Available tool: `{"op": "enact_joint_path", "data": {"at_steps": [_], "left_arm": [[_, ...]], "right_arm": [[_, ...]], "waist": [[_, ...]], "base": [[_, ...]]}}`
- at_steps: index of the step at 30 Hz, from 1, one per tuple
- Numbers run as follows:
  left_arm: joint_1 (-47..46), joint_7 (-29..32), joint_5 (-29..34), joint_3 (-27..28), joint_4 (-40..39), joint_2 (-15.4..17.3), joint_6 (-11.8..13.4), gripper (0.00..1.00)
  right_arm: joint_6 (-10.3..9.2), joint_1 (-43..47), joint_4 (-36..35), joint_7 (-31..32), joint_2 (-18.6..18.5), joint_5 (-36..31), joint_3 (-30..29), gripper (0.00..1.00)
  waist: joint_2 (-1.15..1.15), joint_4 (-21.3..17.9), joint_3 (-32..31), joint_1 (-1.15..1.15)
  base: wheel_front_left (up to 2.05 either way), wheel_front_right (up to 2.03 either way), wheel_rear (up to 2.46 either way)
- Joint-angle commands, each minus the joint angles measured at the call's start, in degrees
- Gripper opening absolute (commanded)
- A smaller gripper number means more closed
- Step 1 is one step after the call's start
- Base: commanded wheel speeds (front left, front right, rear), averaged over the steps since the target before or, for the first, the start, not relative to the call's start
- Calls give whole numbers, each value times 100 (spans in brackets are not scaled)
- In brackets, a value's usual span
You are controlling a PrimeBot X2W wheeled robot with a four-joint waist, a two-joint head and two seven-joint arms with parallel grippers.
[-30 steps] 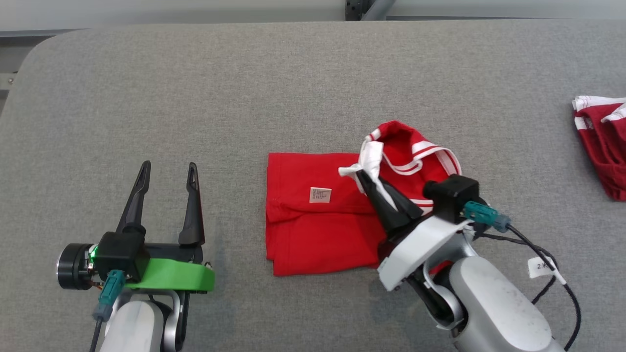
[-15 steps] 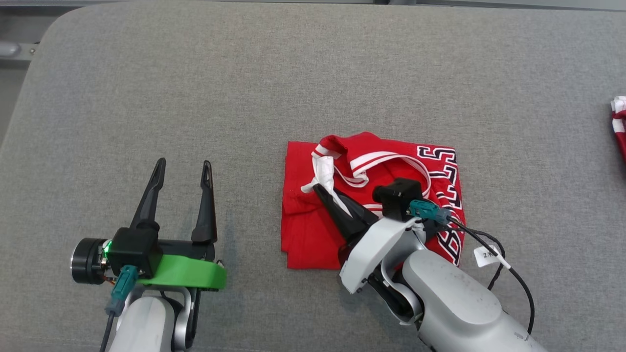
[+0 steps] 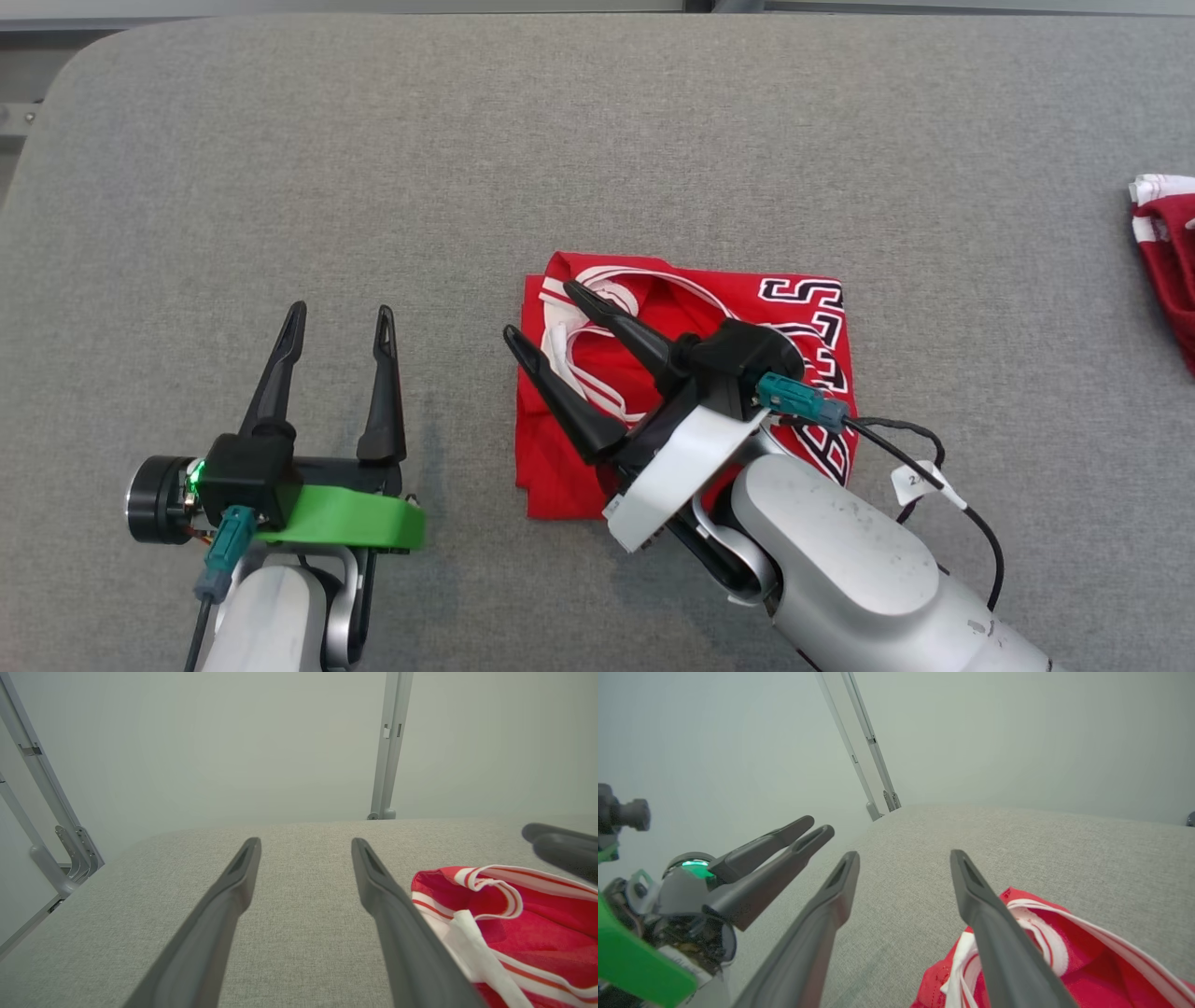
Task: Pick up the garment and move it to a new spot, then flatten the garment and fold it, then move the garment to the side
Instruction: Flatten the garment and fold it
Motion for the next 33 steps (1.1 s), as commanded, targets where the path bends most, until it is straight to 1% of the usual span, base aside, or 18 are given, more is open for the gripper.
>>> {"op": "enact_joint_path", "data": {"at_steps": [1,3,6,9,12,15,16,21,23,27,33], "left_arm": [[-8,-11,73,33,-16,15,25,100],[12,-11,73,53,-21,17,44,100],[20,-11,68,87,-17,25,52,100],[18,-11,49,125,-23,42,54,100],[34,-11,21,179,-29,66,71,100],[59,-11,7,213,-26,83,94,100],[59,-11,7,213,-26,83,94,100],[108,-11,-16,229,-3,111,113,100],[122,16,-31,242,6,134,133,100],[128,53,-49,245,-4,168,147,100],[112,105,-78,217,-27,203,166,100]], "right_arm": [[-1,94,-249,-52,-12,-135,-67,100],[-1,192,-596,-75,-22,-272,-234,100],[-1,406,-1129,-81,-105,-474,-640,100],[-1,706,-1593,-86,-258,-675,-1234,100],[-1,1074,-1889,-89,-442,-875,-1960,100],[-1,1466,-1955,-90,-629,-1043,-2717,100],[-1,1466,-1955,-90,-629,-1043,-2717,100],[-1,2071,-1990,-32,-835,-1252,-3775,100],[-1,2276,-1990,-3,-889,-1293,-4057,100],[-1,2535,-1968,54,-918,-1321,-4360,100],[-1,2655,-1964,80,-872,-1338,-4432,100]], "waist": [[0,-98,-23,0],[0,-159,-32,0],[0,-235,-42,0],[0,-305,-53,0],[0,-369,-65,0],[0,-414,-79,0],[0,-414,-79,0],[0,-463,-100,0],[0,-495,-108,0],[0,-540,-100,0],[0,-557,-93,0]], "base": [[0,0,0],[0,0,0],[0,0,0],[0,0,0],[0,0,0],[0,0,0],[0,0,0],[0,0,0],[0,0,0],[0,0,0],[0,0,0]]}}
